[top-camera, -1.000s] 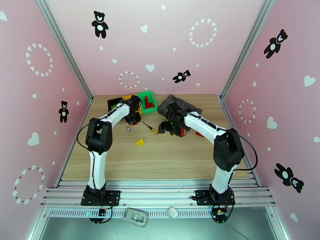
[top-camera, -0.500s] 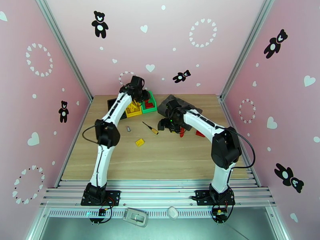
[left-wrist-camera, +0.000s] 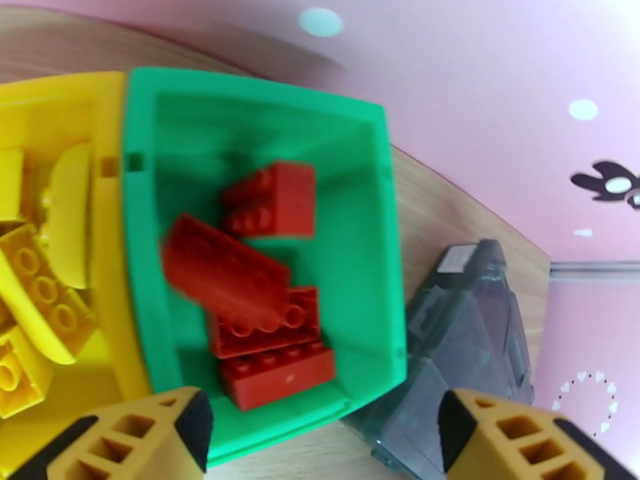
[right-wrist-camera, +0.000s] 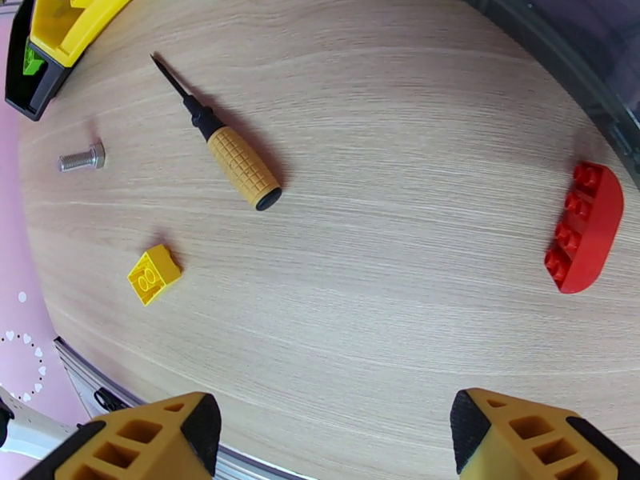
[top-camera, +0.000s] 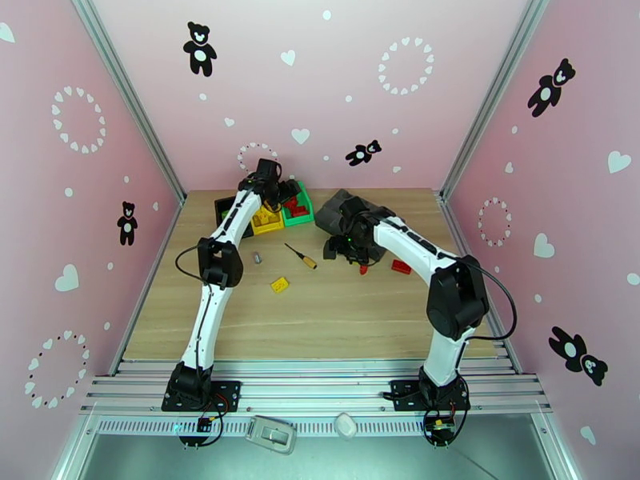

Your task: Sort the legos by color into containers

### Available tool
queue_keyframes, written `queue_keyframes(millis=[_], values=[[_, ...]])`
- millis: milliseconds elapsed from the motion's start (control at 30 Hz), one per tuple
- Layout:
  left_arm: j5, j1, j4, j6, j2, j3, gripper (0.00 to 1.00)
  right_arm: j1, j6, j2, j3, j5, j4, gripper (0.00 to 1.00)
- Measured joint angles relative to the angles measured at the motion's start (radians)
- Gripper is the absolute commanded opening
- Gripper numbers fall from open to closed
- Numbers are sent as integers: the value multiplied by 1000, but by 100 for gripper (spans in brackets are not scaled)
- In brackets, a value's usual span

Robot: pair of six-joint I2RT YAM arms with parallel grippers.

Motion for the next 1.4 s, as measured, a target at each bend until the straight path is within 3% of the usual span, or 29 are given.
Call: queue_keyframes(millis=[167, 433, 667, 767, 933, 1167, 1400], values=[[-2, -27, -5, 35, -80, -79, 82, -18, 2, -3, -4, 16, 2, 80], [-109, -77, -62, 105, -410, -333, 82, -117, 47, -48, -122, 62, 40, 75], [-187, -101, -15, 85, -792, -904, 83, -136, 56, -43, -143, 141, 56, 72], [-201, -100, 14, 45, -901, -1156, 83, -136, 57, -11, -142, 168, 66, 69], [-214, -100, 29, -10, -1014, -1403, 83, -137, 55, 85, -110, 207, 69, 67], [-224, -100, 42, -47, -1142, -1474, 83, -137, 44, 192, -27, 235, 70, 63], [-224, -100, 51, -47, -1148, -1474, 83, -137, 46, 252, 27, 242, 57, 56]])
